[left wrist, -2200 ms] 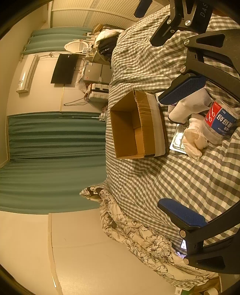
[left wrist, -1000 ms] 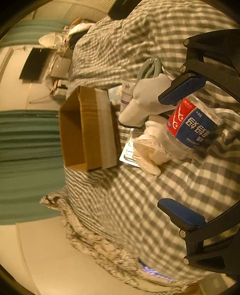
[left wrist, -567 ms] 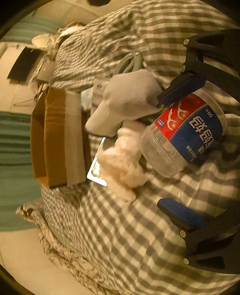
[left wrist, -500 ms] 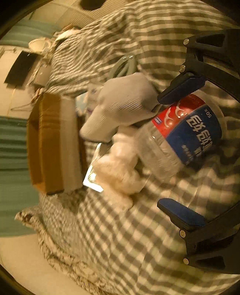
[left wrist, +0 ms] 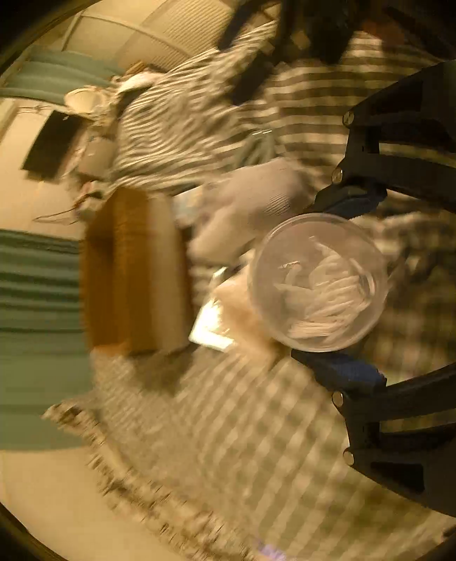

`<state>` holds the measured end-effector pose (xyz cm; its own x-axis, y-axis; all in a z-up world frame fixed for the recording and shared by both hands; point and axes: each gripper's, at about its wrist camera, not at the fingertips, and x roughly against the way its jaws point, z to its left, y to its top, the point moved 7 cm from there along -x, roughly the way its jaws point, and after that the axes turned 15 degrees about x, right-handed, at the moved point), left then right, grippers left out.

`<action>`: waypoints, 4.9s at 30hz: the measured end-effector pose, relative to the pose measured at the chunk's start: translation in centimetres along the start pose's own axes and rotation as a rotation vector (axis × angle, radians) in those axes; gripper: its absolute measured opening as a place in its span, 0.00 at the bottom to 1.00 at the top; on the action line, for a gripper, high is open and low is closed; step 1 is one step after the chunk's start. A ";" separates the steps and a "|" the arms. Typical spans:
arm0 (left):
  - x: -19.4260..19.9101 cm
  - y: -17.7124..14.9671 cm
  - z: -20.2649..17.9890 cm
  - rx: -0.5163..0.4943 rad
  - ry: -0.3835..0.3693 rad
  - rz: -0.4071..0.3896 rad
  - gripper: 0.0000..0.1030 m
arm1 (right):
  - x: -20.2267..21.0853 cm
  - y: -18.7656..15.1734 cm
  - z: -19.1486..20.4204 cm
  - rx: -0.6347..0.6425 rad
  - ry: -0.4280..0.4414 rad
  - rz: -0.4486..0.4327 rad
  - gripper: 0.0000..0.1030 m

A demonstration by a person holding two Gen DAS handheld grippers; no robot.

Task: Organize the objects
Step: 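Grasp the clear cotton-swab container with left tool while right tool grasps the white sock, then lower the swab container into the box with left tool while right tool drops the sock in, then grasp the white cloth with left tool while right tool grasps the grey-green clip, then drop the white cloth into the box with left tool while right tool drops the clip in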

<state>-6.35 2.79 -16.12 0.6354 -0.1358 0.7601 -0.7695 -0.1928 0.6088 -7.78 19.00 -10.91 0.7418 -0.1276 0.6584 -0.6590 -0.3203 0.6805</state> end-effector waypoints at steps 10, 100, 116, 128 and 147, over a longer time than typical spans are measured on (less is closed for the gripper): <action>1.1 2.1 1.4 0.017 0.005 -0.045 0.63 | -6.2 -0.3 6.0 0.044 0.289 0.135 0.95; -5.2 7.4 1.6 -0.091 0.101 0.013 0.98 | -5.5 6.2 -0.7 0.215 0.182 0.061 0.89; -7.3 3.0 1.8 -0.103 -0.015 0.129 0.61 | -12.6 -1.5 3.6 0.259 0.257 0.324 0.89; -5.6 2.0 1.3 -0.081 -0.090 0.176 0.16 | -12.1 -2.2 3.5 0.266 0.241 0.343 0.56; -1.0 5.7 0.6 -0.079 -0.100 0.057 0.13 | -5.2 1.0 3.8 0.316 0.207 0.171 0.15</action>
<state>-11.33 1.28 -13.48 0.5909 -0.2411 0.7699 -0.8046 -0.1059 0.5843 -11.79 15.81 -14.84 0.5634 -0.0230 0.8259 -0.6761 -0.5873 0.4449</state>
